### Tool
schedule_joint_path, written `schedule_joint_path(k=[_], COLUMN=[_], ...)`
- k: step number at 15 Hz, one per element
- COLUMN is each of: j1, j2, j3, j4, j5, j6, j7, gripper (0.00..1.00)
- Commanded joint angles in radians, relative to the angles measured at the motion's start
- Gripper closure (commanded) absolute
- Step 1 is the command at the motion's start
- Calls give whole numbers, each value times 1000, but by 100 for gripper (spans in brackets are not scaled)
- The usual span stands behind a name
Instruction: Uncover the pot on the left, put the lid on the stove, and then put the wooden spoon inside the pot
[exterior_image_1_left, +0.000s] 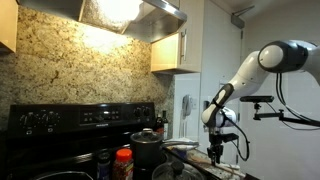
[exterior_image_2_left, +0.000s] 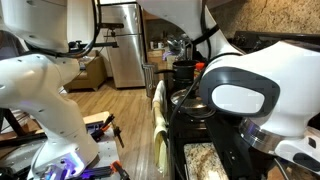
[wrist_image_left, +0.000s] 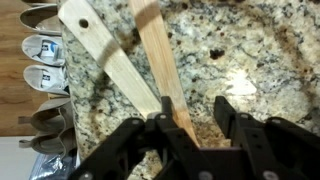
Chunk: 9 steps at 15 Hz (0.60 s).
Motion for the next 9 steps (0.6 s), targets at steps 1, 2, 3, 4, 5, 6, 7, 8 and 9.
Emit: schedule_joint_path(k=[1,2,3,4,5,6,7,8,9], j1=[-11,-11,-12,-13,-15,-17,-18,-19,-19], j2=[5,10,9,10,13,15,23,24,18], j3=[-2,-3,-4,-5,-6,-6,-3,-3,-5], j4=[15,16,16,18,19,21,21,22,23], j5=[-22,-21,-20,-20,-20,-21,-17,-18,-22], j6=[-32,-30,-31,-27,-23,-22,-15,-15,-24], j7=[14,15,14,16,13,11,7,7,7], gripper=[80,37,41,41,35,30,23,17,10])
